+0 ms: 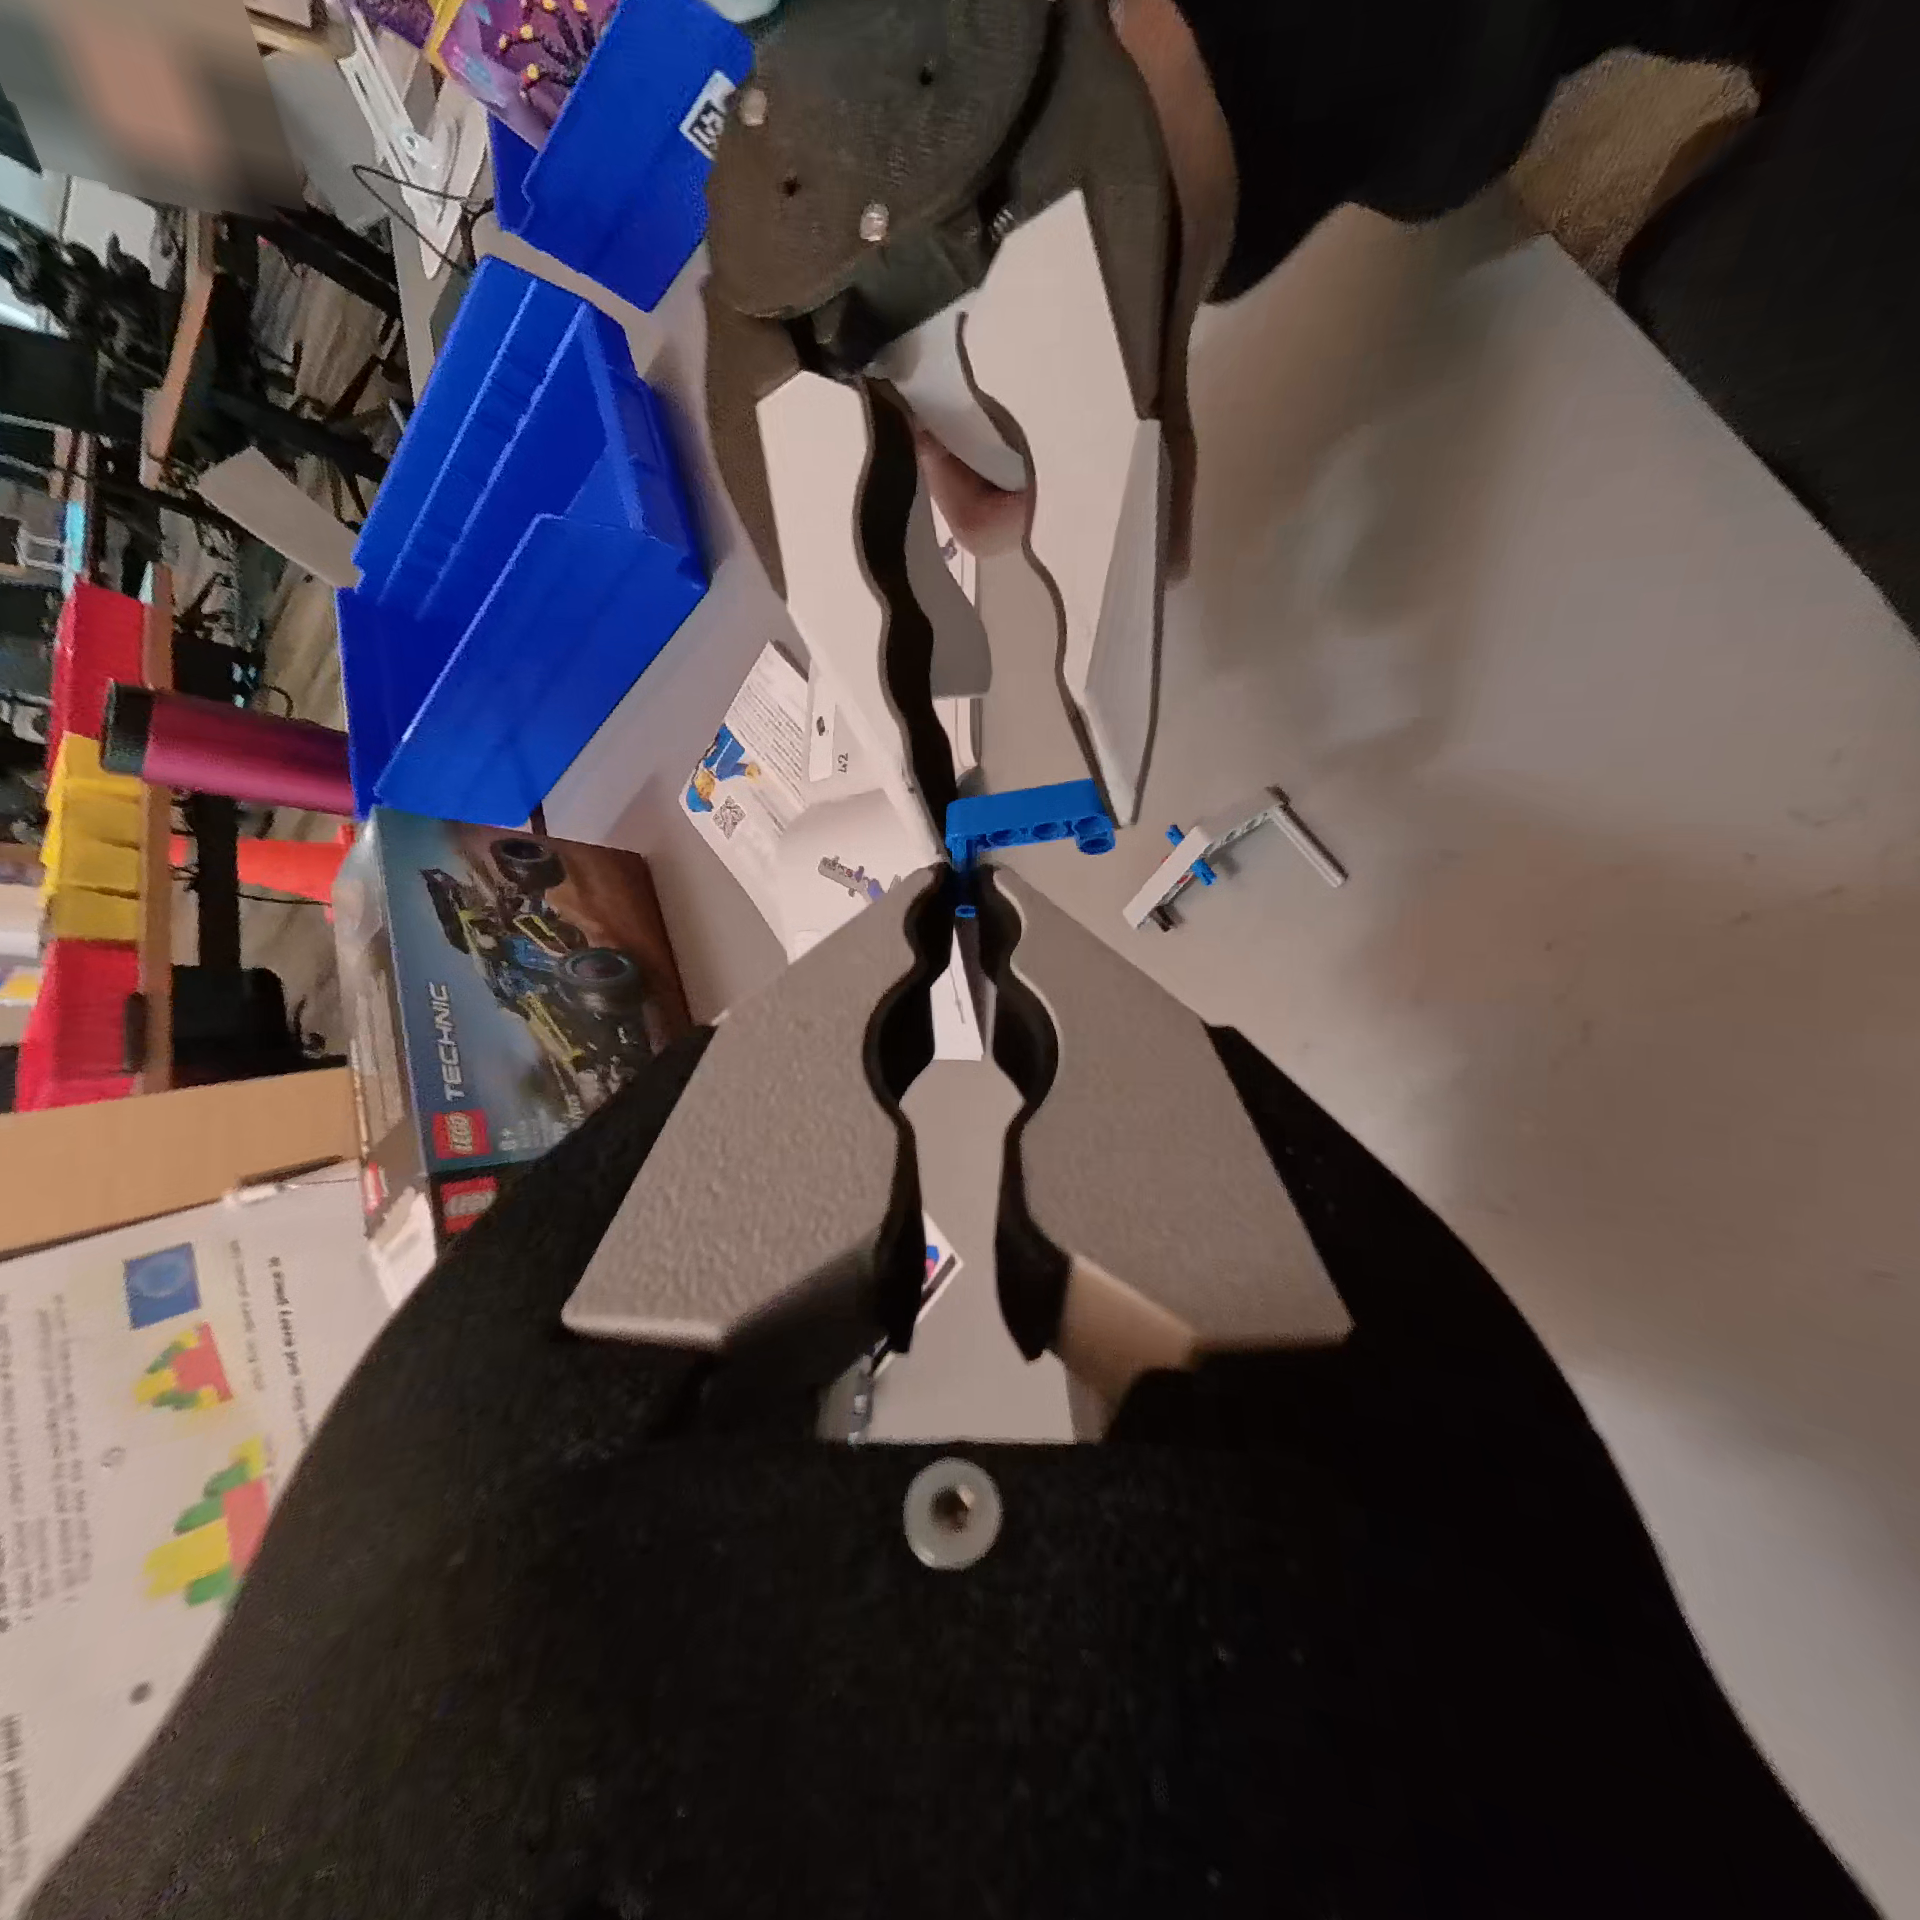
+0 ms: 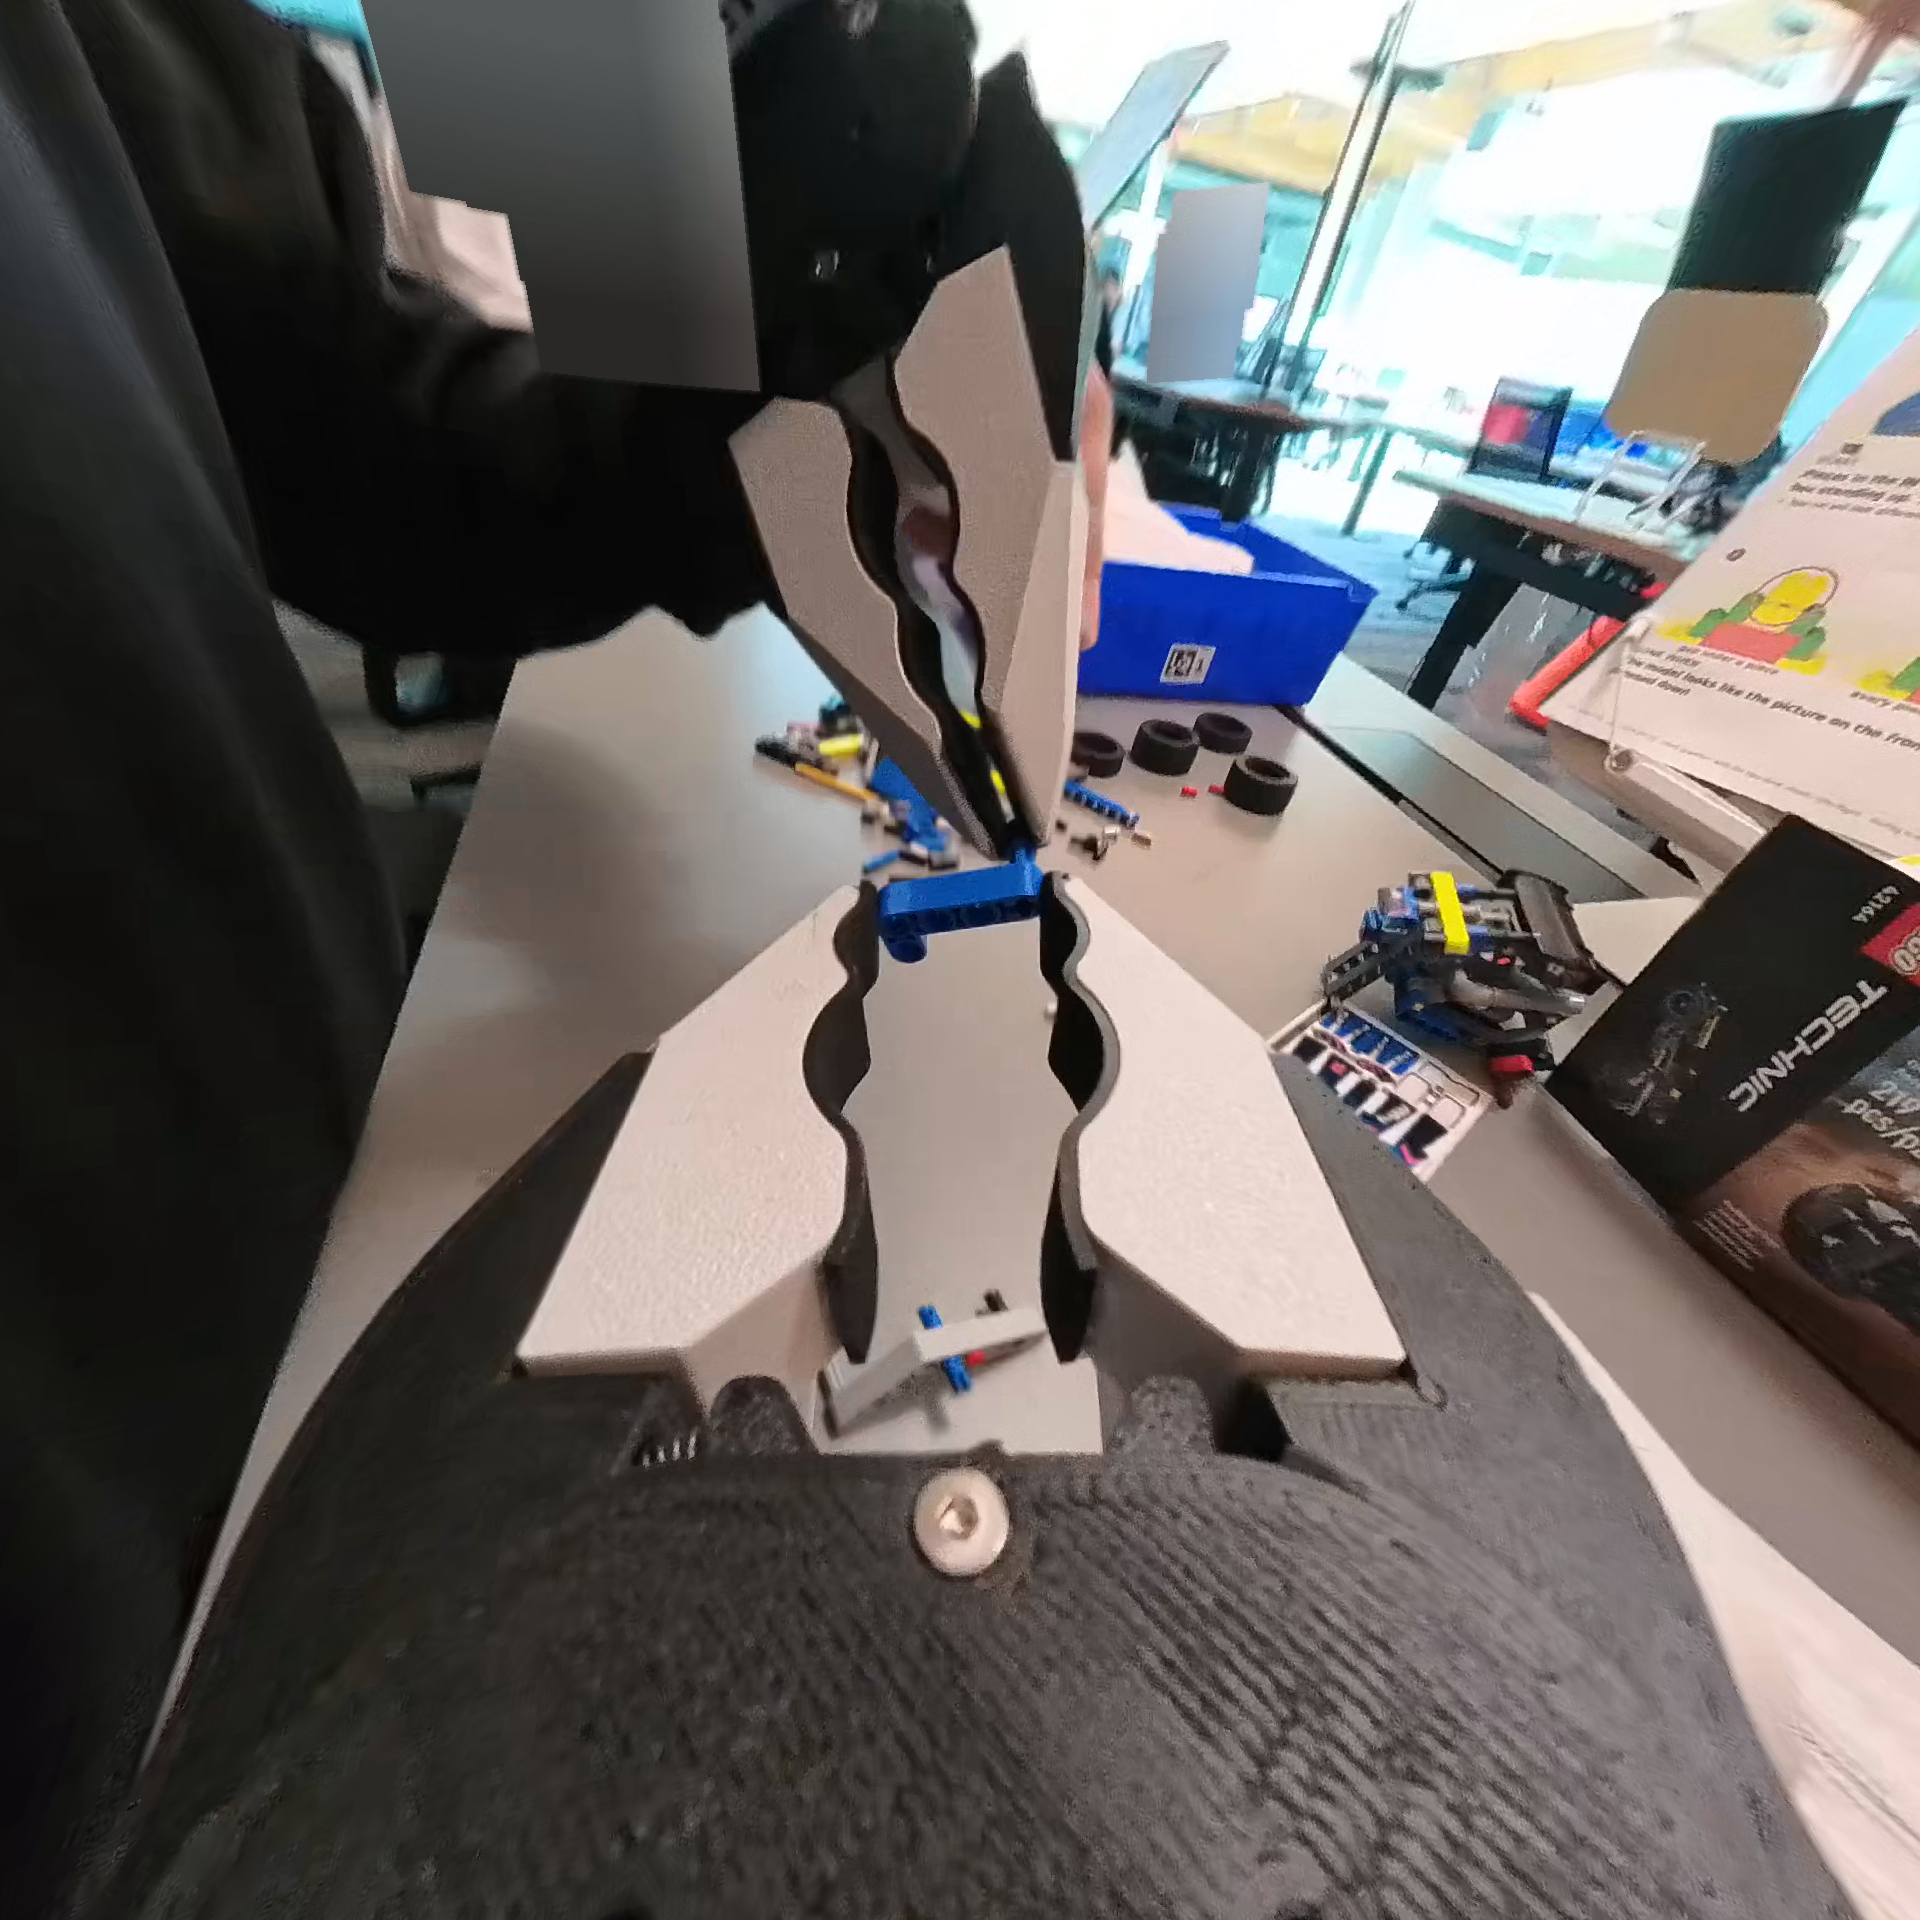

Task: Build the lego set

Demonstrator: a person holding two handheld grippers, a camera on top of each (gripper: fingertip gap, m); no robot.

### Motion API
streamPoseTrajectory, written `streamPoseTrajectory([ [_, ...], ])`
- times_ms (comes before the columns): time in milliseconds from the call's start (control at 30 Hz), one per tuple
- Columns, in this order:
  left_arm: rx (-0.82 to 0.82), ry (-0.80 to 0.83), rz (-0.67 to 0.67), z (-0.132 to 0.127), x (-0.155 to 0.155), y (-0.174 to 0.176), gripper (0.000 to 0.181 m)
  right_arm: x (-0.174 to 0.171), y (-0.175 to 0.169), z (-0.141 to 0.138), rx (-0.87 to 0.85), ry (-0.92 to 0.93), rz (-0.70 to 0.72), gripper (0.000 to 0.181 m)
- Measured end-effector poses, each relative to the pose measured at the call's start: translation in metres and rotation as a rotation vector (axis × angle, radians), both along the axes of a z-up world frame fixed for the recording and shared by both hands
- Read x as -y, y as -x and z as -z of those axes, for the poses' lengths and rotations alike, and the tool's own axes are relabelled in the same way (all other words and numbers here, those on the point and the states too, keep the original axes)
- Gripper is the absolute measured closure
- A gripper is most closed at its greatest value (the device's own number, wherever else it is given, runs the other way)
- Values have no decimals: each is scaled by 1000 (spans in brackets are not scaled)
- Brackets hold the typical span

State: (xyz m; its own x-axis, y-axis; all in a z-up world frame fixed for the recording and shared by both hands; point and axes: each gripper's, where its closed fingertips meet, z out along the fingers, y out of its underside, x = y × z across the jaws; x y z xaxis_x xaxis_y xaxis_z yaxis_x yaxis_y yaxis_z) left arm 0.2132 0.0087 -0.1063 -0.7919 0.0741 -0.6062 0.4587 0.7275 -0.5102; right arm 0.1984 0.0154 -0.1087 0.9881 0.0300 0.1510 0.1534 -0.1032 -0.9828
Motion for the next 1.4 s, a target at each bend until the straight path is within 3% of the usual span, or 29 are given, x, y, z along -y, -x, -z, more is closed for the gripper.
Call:
streamPoseTrajectory([
  [167, -86, 76, -8, -8, 3, 3, 180, 4, 4, -10, -145, -127, -61, 151],
  [433, -142, 87, 0, -14, 4, 7, 180, 5, 7, -18, -183, -185, -93, 151],
  [600, -74, -14, -6, -7, 0, 6, 180, 1, 6, -9, -62, -84, -34, 151],
  [767, 147, -209, 3, 0, -3, 3, 181, -2, 1, 6, 178, 149, 88, 151],
  [867, 185, -251, 23, 3, -4, 1, 181, -3, -2, 11, 258, 226, 123, 150],
  [1133, -101, 47, -50, 2, -6, -6, 180, -6, -11, 6, 194, 147, 162, 150],
  [1267, -121, 118, -93, 0, -6, -10, 180, -6, -16, 4, 188, 116, 191, 150],
  [1400, -118, 158, -123, -4, -5, -13, 165, -5, -17, 3, 183, 108, 203, 150],
])
